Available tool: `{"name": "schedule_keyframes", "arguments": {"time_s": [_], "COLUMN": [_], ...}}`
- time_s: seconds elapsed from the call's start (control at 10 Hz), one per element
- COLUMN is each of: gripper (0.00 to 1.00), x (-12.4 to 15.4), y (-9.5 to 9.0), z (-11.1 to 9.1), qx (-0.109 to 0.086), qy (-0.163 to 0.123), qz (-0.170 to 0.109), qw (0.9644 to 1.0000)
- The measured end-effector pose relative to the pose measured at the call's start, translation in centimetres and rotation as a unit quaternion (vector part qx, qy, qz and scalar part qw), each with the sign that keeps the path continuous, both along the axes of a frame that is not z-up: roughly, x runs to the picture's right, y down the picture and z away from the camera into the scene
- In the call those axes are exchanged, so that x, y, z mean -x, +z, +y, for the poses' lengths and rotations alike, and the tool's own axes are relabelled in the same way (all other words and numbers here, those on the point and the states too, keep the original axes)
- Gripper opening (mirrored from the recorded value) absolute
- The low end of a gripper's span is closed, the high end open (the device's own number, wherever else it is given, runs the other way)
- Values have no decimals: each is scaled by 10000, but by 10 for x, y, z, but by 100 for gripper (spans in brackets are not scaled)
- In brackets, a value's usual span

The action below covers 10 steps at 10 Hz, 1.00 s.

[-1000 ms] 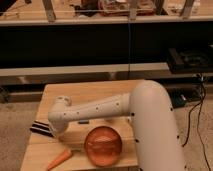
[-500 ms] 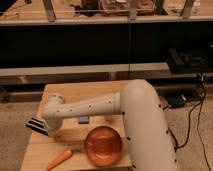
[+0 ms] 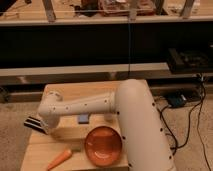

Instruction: Push the eraser across the table

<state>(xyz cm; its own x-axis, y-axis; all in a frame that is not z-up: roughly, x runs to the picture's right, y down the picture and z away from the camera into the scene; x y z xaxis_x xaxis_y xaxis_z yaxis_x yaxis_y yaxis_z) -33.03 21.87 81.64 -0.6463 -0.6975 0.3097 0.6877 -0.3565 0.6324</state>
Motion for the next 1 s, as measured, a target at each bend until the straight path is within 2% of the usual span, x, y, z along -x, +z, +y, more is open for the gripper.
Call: {"name": "schedule_keyframes", "arguments": {"time_s": [1.0], "gripper": [0], "x": [29], "y": [15], "z": [-4], "qx": [-20], "qy": [-30], "qz": [-258], "qw": [9997]}}
